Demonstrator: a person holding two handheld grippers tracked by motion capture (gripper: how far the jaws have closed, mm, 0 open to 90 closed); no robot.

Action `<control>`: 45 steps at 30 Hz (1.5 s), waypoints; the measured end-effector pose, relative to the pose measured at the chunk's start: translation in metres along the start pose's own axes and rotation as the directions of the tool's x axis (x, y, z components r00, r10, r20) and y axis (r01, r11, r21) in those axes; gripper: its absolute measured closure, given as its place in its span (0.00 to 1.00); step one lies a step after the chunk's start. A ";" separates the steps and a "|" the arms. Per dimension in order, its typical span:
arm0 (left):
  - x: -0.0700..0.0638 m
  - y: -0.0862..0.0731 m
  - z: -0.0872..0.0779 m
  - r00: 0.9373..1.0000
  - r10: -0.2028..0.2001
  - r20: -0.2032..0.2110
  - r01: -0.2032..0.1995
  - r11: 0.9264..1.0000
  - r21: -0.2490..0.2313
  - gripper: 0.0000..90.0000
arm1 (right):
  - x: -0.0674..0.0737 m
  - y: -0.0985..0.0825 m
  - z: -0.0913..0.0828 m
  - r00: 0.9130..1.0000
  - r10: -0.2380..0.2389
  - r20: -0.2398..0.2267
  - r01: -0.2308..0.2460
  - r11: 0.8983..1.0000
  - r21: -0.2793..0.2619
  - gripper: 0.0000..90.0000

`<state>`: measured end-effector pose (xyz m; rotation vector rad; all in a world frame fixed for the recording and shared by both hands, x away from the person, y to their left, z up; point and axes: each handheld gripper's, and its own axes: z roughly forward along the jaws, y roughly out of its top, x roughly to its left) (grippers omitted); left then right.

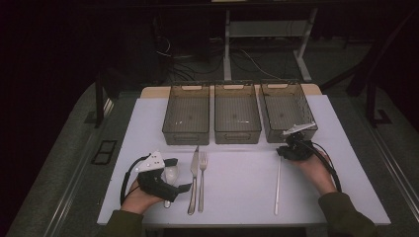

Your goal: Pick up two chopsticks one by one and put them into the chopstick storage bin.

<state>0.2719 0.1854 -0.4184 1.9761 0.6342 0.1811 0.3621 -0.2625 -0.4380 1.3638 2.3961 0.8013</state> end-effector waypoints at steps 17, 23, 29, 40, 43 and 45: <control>0.000 0.000 0.000 1.000 0.002 0.001 -0.002 1.000 0.001 0.00 | -0.002 0.002 0.003 0.998 0.057 0.005 -0.057 0.998 0.000 0.89; 0.000 0.000 0.000 1.000 0.000 0.000 0.000 1.000 0.000 0.00 | 0.003 0.002 0.003 1.000 0.026 -0.005 -0.026 1.000 0.011 0.89; 0.000 0.000 0.000 1.000 -0.001 0.001 0.001 1.000 -0.001 0.00 | 0.009 0.005 0.000 0.999 -0.011 -0.049 0.011 1.000 0.003 1.00; 0.001 0.000 -0.001 1.000 0.002 -0.002 -0.002 1.000 -0.004 0.00 | 0.008 0.009 -0.006 1.000 -0.002 0.001 0.002 1.000 -0.031 0.90; 0.001 0.000 -0.001 1.000 0.002 -0.002 -0.002 1.000 -0.004 0.00 | -0.003 0.007 -0.008 0.999 0.031 0.032 -0.030 0.999 -0.035 0.88; 0.001 0.000 -0.001 1.000 0.001 -0.003 -0.001 1.000 -0.003 0.00 | -0.009 0.006 -0.008 0.998 0.050 0.042 -0.048 0.998 -0.034 0.88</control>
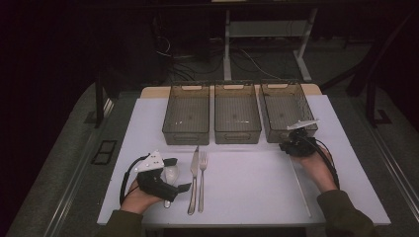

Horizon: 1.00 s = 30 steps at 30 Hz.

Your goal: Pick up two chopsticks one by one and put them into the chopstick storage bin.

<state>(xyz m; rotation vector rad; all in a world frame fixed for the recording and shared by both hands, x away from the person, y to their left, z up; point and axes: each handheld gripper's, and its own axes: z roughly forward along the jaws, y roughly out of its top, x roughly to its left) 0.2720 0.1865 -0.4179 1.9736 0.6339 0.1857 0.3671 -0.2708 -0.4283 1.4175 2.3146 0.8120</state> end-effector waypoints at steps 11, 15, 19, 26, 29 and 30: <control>0.000 0.000 0.000 1.000 0.001 0.001 -0.001 1.000 0.001 0.00 | -0.007 -0.002 0.007 0.999 0.011 0.037 -0.012 1.000 0.017 0.87; 0.000 0.000 0.000 1.000 0.000 0.002 0.000 1.000 0.002 0.00 | -0.010 0.000 0.009 0.999 0.011 0.049 -0.011 1.000 0.007 0.87; 0.000 0.000 0.000 1.000 -0.001 0.002 0.001 1.000 0.001 0.00 | -0.009 -0.001 0.014 0.999 -0.011 0.051 0.010 1.000 0.028 0.87; 0.000 0.000 0.000 1.000 -0.001 0.003 0.001 1.000 0.002 0.00 | -0.006 0.000 0.016 0.998 -0.029 0.049 0.028 0.999 0.024 0.92; 0.000 0.000 0.001 1.000 -0.003 0.003 0.003 1.000 0.002 0.00 | -0.004 0.000 0.016 0.998 -0.042 0.040 0.041 0.999 0.023 0.92; 0.000 0.000 0.001 1.000 -0.003 0.004 0.003 1.000 0.003 0.00 | -0.004 0.000 0.016 0.998 -0.042 0.039 0.041 0.999 0.023 0.92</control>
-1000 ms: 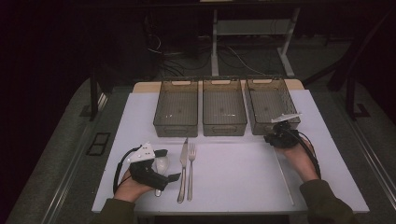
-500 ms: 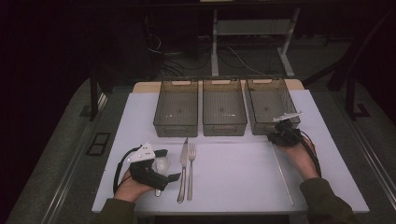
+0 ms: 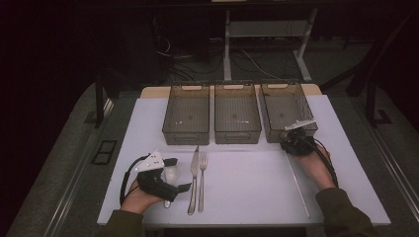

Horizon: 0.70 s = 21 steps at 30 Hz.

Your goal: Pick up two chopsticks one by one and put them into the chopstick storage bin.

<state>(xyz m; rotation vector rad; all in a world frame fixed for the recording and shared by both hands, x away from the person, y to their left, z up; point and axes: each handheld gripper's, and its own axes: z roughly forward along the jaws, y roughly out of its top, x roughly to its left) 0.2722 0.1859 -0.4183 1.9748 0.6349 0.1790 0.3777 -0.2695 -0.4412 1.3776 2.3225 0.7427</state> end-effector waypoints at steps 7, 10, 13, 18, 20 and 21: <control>0.000 0.000 0.001 1.000 -0.001 0.001 0.001 1.000 -0.002 0.00 | 0.002 0.000 0.000 0.999 -0.007 -0.033 0.007 1.000 0.000 0.93; 0.000 0.000 0.000 1.000 0.002 0.001 -0.002 1.000 -0.001 0.00 | 0.004 0.000 0.000 0.999 -0.020 -0.041 0.020 1.000 0.006 0.95; 0.000 0.000 0.000 1.000 0.002 0.001 -0.002 1.000 -0.001 0.00 | 0.005 0.000 0.000 0.999 -0.030 -0.042 0.030 1.000 0.006 0.96; 0.000 0.000 0.000 1.000 0.002 0.001 -0.002 1.000 -0.002 0.00 | 0.006 0.000 0.000 0.999 -0.038 -0.036 0.039 0.999 0.005 0.96; 0.000 0.001 0.000 1.000 0.004 0.001 -0.004 1.000 -0.001 0.00 | 0.007 0.000 -0.001 0.998 -0.039 -0.040 0.040 0.999 0.006 0.96; 0.000 0.001 0.000 1.000 0.004 0.001 -0.004 1.000 -0.001 0.00 | 0.008 0.000 -0.001 0.998 -0.042 -0.046 0.043 0.999 0.007 0.96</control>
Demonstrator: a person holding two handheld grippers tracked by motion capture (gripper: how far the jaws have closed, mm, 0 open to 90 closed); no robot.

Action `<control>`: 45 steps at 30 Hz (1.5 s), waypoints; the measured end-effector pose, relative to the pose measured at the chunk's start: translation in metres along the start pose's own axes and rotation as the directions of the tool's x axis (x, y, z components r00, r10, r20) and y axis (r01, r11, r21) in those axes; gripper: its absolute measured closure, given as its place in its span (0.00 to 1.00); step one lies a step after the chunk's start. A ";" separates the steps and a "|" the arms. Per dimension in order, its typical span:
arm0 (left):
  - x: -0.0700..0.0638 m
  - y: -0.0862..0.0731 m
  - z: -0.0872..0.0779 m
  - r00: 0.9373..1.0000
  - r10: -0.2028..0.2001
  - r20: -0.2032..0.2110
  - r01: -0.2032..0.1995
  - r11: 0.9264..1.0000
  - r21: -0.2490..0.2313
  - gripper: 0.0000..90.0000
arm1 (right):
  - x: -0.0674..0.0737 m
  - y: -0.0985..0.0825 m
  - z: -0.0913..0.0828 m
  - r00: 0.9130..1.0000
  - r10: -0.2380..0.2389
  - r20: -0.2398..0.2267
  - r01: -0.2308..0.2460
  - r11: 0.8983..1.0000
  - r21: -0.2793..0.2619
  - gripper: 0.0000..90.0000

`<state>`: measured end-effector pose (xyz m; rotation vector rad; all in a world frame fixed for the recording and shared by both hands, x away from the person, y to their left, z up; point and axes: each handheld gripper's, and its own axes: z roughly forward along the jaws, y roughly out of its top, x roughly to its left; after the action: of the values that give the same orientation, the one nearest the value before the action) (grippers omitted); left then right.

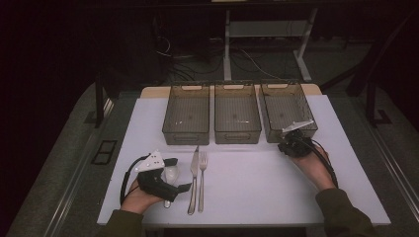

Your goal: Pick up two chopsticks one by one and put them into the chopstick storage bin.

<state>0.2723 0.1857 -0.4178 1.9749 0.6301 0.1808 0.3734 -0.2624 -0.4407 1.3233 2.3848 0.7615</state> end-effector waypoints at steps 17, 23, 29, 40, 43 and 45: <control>0.001 0.000 -0.001 1.000 0.001 -0.001 -0.001 1.000 -0.002 0.00 | 0.012 0.002 -0.016 0.994 -0.079 -0.078 0.073 0.994 -0.081 0.85; 0.001 -0.001 -0.001 1.000 0.000 -0.002 0.000 1.000 0.000 0.00 | 0.004 -0.014 -0.043 0.990 -0.077 -0.118 0.061 0.989 -0.132 0.70; 0.001 -0.002 -0.001 1.000 0.007 0.005 -0.007 1.000 0.011 0.00 | 0.001 -0.038 -0.062 0.989 -0.074 -0.131 0.058 0.991 -0.124 0.62; 0.001 -0.003 -0.001 1.000 0.006 0.010 -0.007 1.000 0.012 0.00 | 0.001 -0.080 -0.073 0.990 -0.101 -0.098 0.095 0.994 -0.062 0.77; 0.001 -0.003 -0.001 1.000 0.006 0.010 -0.006 1.000 0.012 0.00 | 0.000 -0.086 -0.075 0.990 -0.096 -0.099 0.092 0.994 -0.053 0.79; 0.001 -0.003 -0.001 1.000 0.007 0.010 -0.007 1.000 0.013 0.00 | 0.000 -0.089 -0.075 0.991 -0.087 -0.106 0.083 0.995 -0.046 0.80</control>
<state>0.2718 0.1887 -0.4204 1.9892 0.6194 0.1708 0.2748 -0.3238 -0.4322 1.1840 2.4767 0.8734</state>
